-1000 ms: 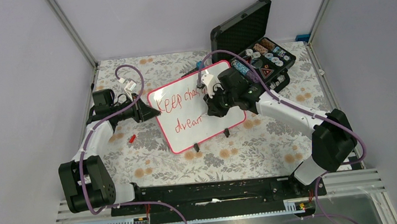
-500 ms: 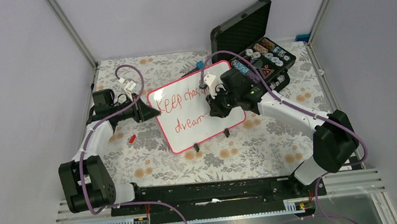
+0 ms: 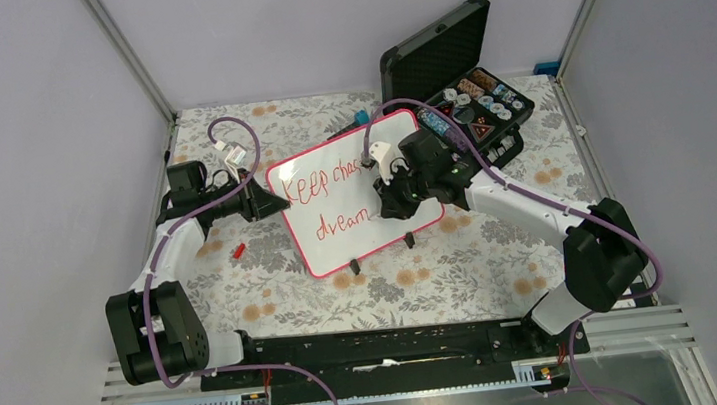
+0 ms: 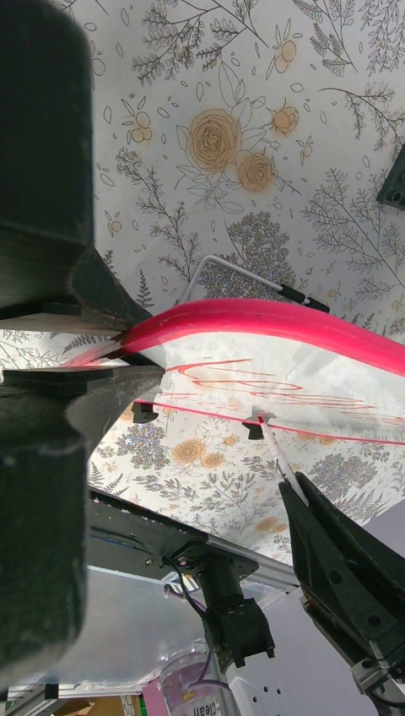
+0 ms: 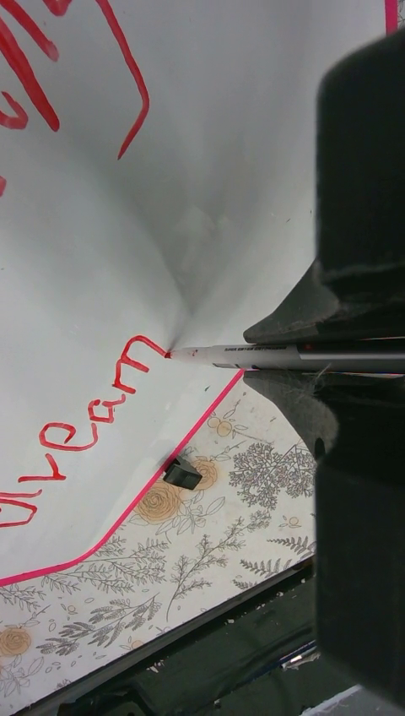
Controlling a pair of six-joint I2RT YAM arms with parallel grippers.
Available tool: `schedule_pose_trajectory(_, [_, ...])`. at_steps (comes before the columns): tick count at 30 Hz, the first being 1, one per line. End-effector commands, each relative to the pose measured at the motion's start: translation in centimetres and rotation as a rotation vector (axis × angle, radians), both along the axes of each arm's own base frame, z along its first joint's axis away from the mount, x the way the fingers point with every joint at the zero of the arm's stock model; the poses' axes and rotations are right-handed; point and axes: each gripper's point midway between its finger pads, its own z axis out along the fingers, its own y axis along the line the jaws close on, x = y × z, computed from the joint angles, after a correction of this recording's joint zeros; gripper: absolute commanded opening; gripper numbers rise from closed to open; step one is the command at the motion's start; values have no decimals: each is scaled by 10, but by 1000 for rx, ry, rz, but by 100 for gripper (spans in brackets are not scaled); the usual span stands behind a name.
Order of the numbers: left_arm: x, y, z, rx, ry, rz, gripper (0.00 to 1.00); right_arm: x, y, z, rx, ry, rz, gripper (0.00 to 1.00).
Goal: Write a sentence on the whiteboard
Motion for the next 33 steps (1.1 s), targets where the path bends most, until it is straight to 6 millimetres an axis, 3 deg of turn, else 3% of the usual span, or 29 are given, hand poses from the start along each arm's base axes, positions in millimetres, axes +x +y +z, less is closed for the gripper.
schedule_pose_trajectory(1, [8, -2, 8, 47, -111, -23, 0, 2, 4, 7, 21, -36, 6, 0])
schedule_pose_trajectory(4, [7, -2, 8, 48, -111, -23, 0, -1, 6, 10, 30, -25, 12, 0])
schedule_pose_trajectory(14, [8, -2, 9, 48, -114, -22, 0, -2, 6, 48, 100, -55, 8, 0])
schedule_pose_trajectory(23, [7, -3, 10, 48, -117, -23, 0, 19, -9, 40, 44, -85, -67, 0])
schedule_pose_trajectory(33, [7, -2, 10, 50, -119, -22, 0, 28, -12, 37, 20, -106, -97, 0])
